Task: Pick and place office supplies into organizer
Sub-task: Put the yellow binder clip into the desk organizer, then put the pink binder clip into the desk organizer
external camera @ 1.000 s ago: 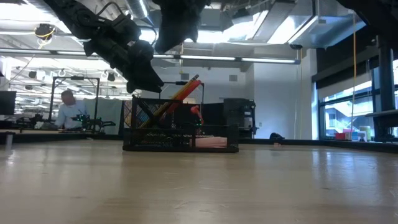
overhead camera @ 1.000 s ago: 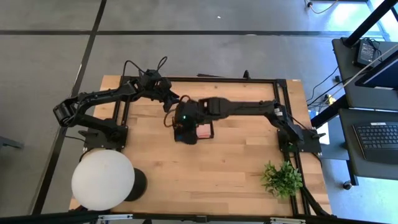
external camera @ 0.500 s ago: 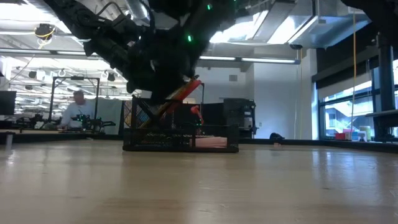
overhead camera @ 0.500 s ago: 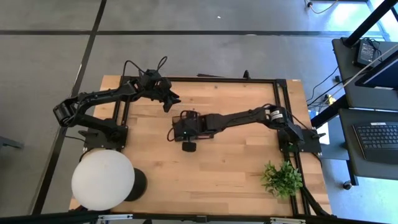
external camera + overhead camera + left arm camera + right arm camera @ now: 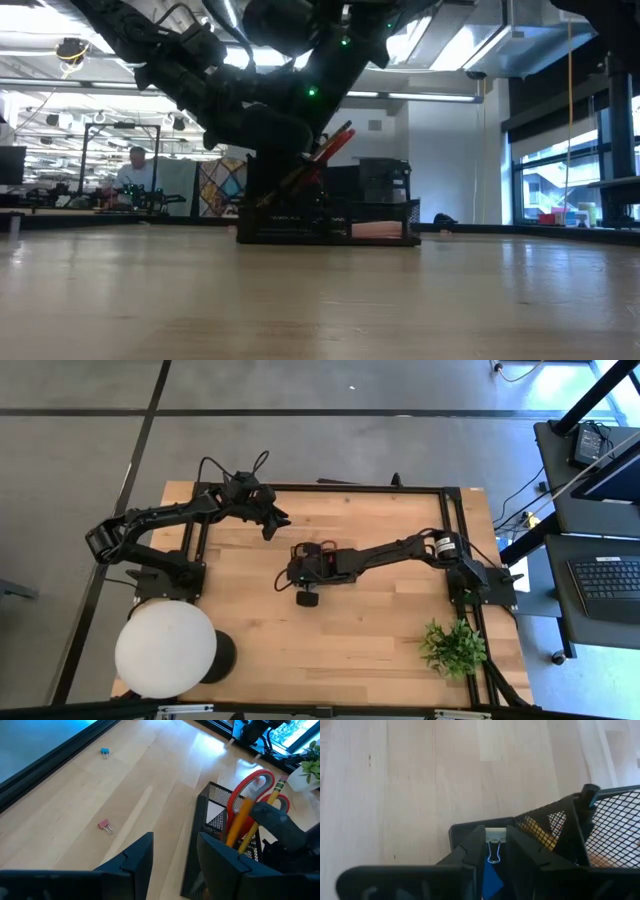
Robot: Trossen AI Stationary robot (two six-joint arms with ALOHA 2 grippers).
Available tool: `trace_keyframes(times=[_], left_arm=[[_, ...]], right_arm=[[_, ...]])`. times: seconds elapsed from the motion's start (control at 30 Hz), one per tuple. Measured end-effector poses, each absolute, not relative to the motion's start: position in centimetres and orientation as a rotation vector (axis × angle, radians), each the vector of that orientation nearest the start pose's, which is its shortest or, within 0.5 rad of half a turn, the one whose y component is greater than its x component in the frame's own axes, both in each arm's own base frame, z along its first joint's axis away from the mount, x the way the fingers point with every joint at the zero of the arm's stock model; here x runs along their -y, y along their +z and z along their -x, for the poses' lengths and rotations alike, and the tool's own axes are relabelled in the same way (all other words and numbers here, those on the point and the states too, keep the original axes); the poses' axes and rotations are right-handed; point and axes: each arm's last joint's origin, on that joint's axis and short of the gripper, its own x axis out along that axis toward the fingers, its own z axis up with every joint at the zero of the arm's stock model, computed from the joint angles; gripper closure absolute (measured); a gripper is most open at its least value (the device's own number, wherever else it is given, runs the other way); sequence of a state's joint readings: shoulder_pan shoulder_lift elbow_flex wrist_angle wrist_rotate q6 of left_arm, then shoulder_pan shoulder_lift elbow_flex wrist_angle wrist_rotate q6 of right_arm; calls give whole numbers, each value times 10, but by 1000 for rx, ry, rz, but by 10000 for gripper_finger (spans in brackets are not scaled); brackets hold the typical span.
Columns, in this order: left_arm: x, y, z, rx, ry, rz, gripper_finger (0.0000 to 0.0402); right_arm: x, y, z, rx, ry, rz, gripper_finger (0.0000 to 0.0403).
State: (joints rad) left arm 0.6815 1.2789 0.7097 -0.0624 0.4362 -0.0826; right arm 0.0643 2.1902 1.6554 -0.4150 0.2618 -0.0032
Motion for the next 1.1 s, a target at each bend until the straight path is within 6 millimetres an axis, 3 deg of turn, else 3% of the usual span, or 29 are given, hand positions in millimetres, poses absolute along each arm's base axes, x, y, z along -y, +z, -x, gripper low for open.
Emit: trace_keyframes(times=[0.4, 0.83, 0.93, 1.1], left_arm=[[-153, 219, -209, -528, 260, 416, 255], [-153, 219, -209, -527, 260, 415, 255], [-153, 219, -209, -528, 260, 416, 255], [-153, 219, -208, -530, 260, 418, 255]], right_arm=[[-23, 167, -470, -941, -178, 163, 323], [-23, 168, -470, -944, -180, 159, 262], [-23, 182, -471, -959, -192, 120, 258], [-23, 254, -473, -857, -78, 52, 257]])
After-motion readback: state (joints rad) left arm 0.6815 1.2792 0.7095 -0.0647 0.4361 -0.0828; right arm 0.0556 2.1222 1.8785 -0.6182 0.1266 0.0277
